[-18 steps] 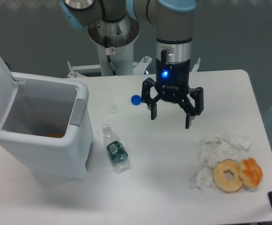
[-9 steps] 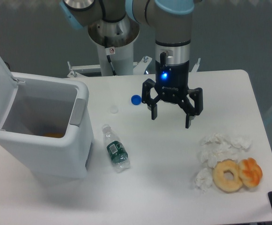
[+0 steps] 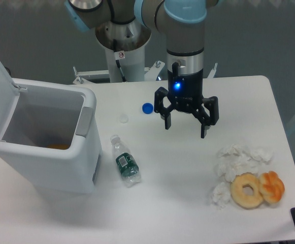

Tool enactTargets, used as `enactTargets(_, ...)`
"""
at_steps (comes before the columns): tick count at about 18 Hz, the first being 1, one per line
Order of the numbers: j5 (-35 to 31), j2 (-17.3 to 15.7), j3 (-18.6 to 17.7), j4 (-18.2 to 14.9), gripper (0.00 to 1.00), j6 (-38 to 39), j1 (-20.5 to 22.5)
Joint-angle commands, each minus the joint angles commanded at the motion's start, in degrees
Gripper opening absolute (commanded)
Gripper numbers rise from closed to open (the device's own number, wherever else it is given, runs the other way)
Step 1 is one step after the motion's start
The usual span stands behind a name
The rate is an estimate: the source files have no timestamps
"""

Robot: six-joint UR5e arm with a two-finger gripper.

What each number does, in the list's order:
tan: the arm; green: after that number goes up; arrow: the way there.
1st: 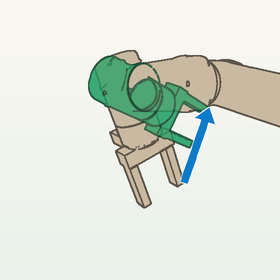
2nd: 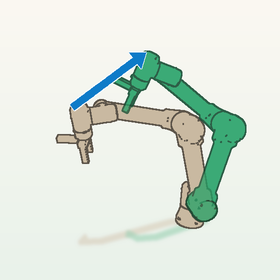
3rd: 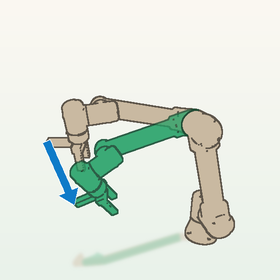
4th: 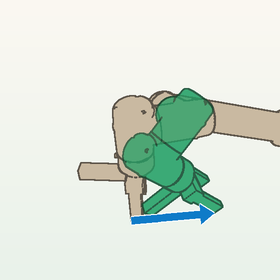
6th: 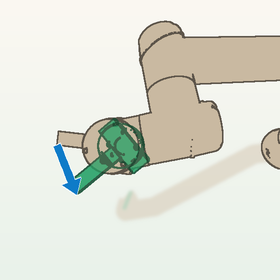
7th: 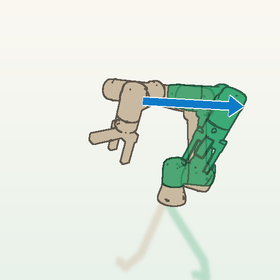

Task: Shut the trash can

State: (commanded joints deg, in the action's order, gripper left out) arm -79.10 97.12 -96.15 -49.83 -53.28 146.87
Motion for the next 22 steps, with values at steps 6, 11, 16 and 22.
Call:
enactTargets(6, 8.07, 0.79, 3.25, 0.18, 1.00, 18.11, -2.28)
enactTargets(11, 10.28, -0.35, 4.48, 0.18, 1.00, 27.86, -6.67)
enactTargets(16, 10.28, -0.70, 7.64, 0.18, 1.00, 42.27, -12.38)
enactTargets(22, 13.88, -5.35, 8.44, 0.18, 1.00, 49.06, -16.79)
